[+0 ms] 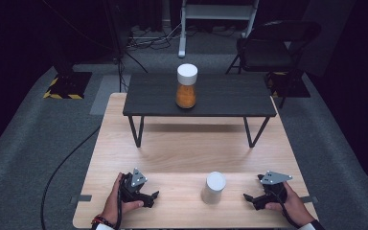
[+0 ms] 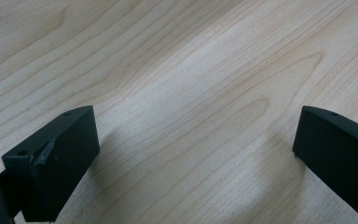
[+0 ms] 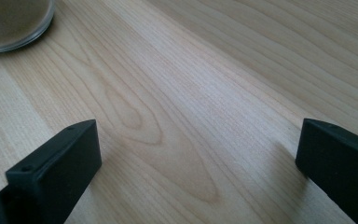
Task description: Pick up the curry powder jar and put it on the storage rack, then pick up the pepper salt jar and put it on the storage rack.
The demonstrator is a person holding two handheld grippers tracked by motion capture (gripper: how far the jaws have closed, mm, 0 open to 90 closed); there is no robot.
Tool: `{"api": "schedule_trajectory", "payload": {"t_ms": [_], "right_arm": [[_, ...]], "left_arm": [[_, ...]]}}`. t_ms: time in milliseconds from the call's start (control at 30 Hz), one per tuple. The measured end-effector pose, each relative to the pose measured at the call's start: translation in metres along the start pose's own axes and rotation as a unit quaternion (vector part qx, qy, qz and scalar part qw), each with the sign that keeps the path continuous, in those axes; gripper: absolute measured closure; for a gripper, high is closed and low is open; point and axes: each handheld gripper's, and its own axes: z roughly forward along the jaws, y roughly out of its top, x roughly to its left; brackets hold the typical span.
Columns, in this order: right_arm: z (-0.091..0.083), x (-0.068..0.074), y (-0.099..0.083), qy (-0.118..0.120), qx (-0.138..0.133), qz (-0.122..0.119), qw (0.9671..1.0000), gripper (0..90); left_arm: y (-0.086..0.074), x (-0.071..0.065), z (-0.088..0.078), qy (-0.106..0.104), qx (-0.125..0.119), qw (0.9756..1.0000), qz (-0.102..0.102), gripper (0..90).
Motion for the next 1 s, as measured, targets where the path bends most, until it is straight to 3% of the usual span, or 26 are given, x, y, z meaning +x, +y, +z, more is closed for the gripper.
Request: {"api": "schedule_trajectory", "payload": {"t_ms": [800,933,1000], "right_arm": [[-0.001,0.0,0.0,0.0,0.0,0.002,1.0,0.0],[-0.006,-0.006,-0.003,0.014,-0.013,0.024,0.9995,1.4],[-0.012,-0.002,-0.003,0.002,-0.027,0.026,0.9993,1.1]], "left_arm": [[0.0,0.0,0.0,0.0,0.0,1.0,0.0,0.3],[0.0,-0.001,0.0,0.001,0.0,1.0,-0.001,0.3],[0.0,-0.001,0.0,0.001,0.0,1.0,-0.001,0.3]]}}
